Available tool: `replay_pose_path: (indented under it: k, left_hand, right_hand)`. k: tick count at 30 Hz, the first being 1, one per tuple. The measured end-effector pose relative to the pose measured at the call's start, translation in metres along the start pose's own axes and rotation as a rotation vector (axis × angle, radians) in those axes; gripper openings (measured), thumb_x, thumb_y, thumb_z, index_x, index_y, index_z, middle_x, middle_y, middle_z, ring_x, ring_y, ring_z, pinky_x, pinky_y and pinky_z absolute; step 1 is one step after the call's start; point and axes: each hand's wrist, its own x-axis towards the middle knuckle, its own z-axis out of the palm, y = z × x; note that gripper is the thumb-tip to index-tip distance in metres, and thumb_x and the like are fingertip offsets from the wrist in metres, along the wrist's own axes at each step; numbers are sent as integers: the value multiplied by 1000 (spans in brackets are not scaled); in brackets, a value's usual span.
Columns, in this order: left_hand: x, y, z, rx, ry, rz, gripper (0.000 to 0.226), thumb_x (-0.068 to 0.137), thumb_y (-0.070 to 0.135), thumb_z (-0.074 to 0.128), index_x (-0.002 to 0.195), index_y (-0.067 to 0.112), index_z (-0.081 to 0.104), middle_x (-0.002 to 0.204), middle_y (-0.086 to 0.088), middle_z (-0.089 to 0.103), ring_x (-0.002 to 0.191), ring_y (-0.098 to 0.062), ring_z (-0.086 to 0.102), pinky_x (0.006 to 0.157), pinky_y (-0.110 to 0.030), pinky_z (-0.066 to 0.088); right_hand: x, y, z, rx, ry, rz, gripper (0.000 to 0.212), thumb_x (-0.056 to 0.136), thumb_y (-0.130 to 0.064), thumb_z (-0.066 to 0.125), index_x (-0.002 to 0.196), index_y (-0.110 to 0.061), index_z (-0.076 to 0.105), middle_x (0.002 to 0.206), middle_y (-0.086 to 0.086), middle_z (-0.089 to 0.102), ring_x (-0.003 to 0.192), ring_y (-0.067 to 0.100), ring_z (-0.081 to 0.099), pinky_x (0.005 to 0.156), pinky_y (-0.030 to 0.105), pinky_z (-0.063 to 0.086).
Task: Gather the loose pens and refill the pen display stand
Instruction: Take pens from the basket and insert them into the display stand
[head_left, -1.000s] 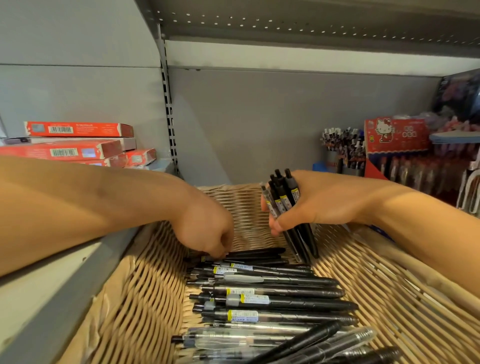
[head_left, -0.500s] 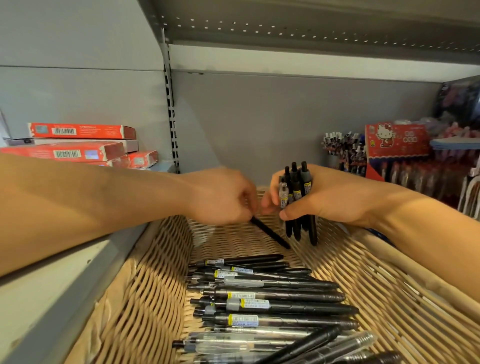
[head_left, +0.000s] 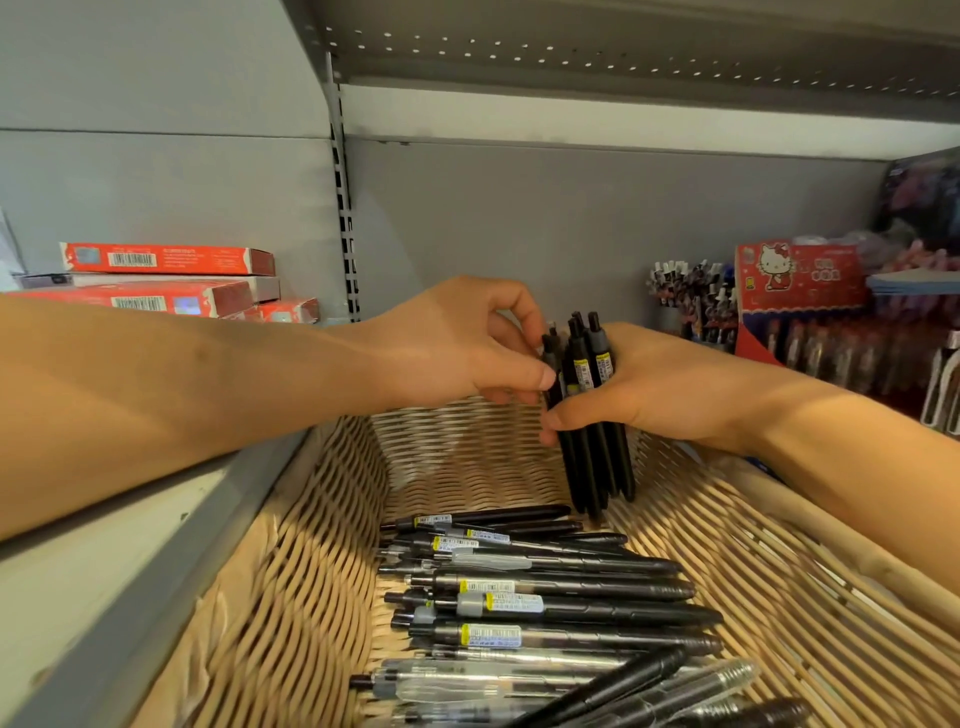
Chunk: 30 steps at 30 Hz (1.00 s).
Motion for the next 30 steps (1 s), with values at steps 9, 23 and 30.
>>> replay_pose_path:
  k: [9, 23, 30]
  left_hand:
    - [-1, -15, 4, 971, -567, -218, 29, 98, 32, 53, 123, 25, 66, 119, 5, 68, 106, -12, 60, 96, -33, 49]
    - [9, -17, -1, 682, -222, -94, 6, 90, 31, 68, 96, 28, 68, 87, 5, 72, 80, -13, 66, 73, -26, 51]
    - [5, -12, 1, 26, -134, -152, 22, 90, 9, 71, 106, 17, 57, 79, 0, 78, 75, -9, 74, 67, -18, 58]
  right_hand:
    - [0, 0, -2, -79, -41, -23, 16, 84, -25, 78, 97, -19, 73, 98, -1, 76, 96, 14, 71, 98, 37, 52]
    - [11, 10, 4, -122, 40, -52, 21, 83, -23, 80, 96, -27, 64, 87, -8, 74, 85, 8, 69, 79, 28, 53]
    - [9, 11, 3, -62, 16, -112, 21, 84, -18, 81, 90, -32, 66, 86, -24, 71, 76, -10, 65, 58, 2, 42]
